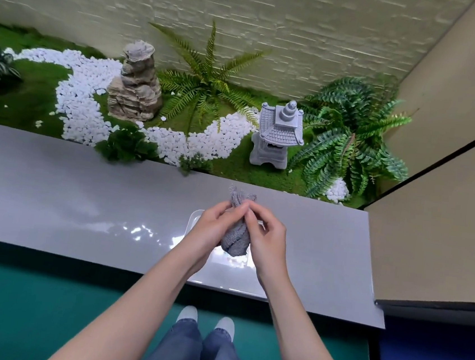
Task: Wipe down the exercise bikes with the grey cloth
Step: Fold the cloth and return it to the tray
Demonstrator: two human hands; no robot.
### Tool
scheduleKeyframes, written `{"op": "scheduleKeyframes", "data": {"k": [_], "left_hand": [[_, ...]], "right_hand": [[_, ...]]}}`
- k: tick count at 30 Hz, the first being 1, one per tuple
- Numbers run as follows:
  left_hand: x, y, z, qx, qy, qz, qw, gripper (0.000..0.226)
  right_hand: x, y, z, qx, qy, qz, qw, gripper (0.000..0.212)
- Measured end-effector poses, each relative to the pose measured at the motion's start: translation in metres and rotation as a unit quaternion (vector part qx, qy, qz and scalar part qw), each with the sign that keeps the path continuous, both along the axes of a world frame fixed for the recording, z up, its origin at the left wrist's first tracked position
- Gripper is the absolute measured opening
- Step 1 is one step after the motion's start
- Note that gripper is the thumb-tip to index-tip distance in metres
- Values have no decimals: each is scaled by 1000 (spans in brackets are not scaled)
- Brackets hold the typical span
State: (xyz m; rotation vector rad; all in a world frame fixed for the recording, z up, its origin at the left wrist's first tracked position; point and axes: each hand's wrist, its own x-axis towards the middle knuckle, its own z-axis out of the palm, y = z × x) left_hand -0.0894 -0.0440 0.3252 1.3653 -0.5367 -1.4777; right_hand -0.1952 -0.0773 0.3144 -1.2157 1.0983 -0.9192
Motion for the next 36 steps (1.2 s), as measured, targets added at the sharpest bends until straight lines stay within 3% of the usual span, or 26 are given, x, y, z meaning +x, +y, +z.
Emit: {"op": "scheduleKeyframes", "data": {"k": [4, 13, 17, 22, 24, 27, 29, 33, 36], "left_hand": [[3, 0, -7, -1, 45, -15, 999, 38], [10, -4, -14, 15, 42, -10, 999, 32], [11, -3, -14, -18, 151, 60, 987, 30], [11, 1, -19, -15, 241, 63, 968, 33], [9, 2, -20, -10, 216, 60, 974, 36], [5, 3, -24, -8, 107, 45, 993, 36], [4, 4, -26, -3, 68, 45, 997, 30], [8, 8, -30, -5, 52, 40, 998, 25], [12, 12, -32, -12, 74, 21, 997, 28]], "right_hand": [[-2, -5, -2, 35, -20, -11, 999, 27], [-14, -12, -3, 44, -15, -74, 996, 21], [-21, -14, -8, 68, -39, -135, 988, 18], [-21, -11, -19, 159, -114, -150, 969, 21], [-20, -11, -23, 192, -139, -144, 961, 22], [-21, -9, -28, 266, -147, -121, 945, 21], [-24, -8, -32, 313, -133, -68, 938, 35], [-30, -5, -38, 390, -165, 9, 906, 52], [-31, -7, -43, 422, -211, 39, 881, 49]]}}
